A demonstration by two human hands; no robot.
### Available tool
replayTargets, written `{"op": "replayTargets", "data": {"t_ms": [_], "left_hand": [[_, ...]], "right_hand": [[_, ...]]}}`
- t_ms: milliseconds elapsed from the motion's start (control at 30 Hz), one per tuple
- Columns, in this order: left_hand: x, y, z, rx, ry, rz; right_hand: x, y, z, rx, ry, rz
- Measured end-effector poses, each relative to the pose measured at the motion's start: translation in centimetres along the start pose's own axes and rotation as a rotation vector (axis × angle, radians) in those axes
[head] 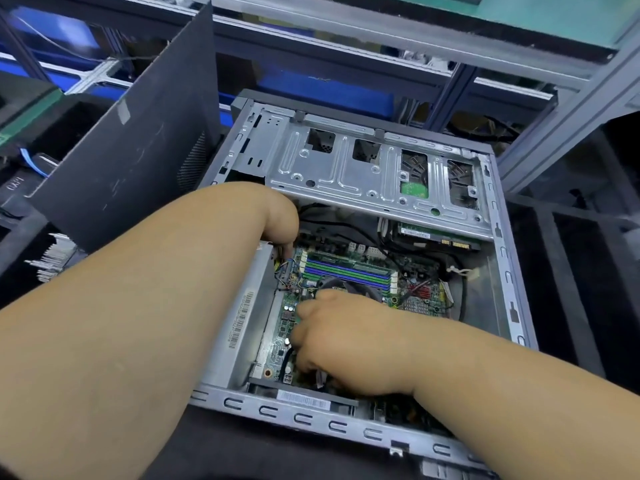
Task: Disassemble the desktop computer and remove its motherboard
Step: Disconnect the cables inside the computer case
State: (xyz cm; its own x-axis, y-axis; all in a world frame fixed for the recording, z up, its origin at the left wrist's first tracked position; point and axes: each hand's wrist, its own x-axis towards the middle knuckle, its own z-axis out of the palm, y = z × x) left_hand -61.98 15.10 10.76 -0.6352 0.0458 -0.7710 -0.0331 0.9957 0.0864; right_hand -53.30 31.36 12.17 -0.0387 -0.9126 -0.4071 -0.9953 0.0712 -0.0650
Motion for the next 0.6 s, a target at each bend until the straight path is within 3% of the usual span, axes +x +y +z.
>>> {"op": "replayTargets", "data": {"t_ms": [267, 600], "left_hand": [[0.21, -0.06, -0.01, -0.057, 0.019, -0.021], [-0.02, 0.02, -0.09, -0.052, -0.005, -0.036]], "right_hand": [[0.47, -0.05, 0.25, -0.089, -0.031, 0.014], [0.92, 0.41, 0.67, -0.111, 0.041, 0.004]]}}
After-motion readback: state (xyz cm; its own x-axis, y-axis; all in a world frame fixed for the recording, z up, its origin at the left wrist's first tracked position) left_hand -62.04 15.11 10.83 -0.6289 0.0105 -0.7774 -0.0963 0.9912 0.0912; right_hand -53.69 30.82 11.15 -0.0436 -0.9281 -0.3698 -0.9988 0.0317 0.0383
